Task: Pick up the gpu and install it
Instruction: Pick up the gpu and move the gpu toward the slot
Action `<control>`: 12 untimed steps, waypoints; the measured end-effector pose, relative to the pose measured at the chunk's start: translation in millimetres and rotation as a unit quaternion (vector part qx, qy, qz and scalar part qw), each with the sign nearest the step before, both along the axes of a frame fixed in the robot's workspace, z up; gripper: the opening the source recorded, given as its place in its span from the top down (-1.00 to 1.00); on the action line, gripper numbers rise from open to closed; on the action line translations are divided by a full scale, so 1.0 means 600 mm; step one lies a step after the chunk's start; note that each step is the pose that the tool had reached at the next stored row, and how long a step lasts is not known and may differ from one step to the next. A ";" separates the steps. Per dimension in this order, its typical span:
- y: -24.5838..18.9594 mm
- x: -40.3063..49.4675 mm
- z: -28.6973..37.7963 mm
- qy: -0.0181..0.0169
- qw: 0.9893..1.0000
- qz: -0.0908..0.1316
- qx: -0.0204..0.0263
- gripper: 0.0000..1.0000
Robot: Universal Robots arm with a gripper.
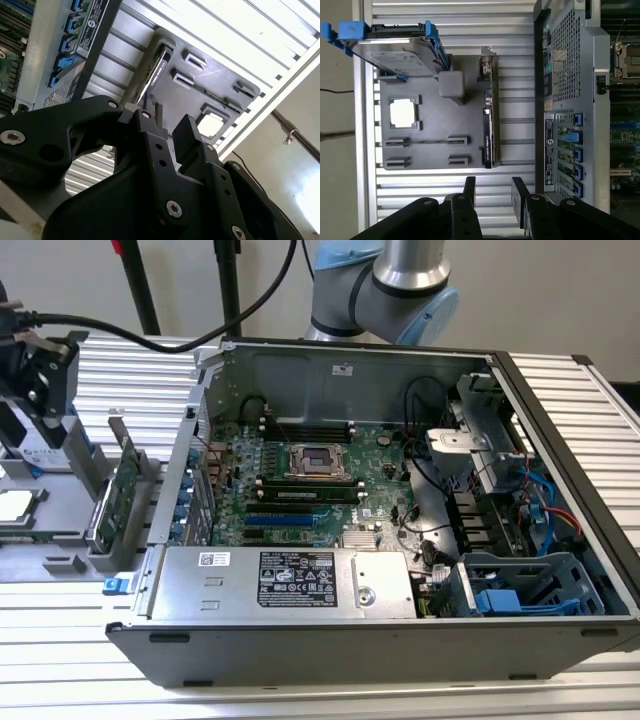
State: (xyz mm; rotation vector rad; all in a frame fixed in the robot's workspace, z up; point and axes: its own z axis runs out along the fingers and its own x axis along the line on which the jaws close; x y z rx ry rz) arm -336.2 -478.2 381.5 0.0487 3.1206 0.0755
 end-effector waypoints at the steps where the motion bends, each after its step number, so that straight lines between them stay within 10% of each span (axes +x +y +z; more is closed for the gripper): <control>1: 0.0000 0.000 -0.001 0.000 1.000 0.000 0.000 -1.00; 12: 0.0000 0.000 -0.008 0.000 1.000 0.002 0.000 -1.00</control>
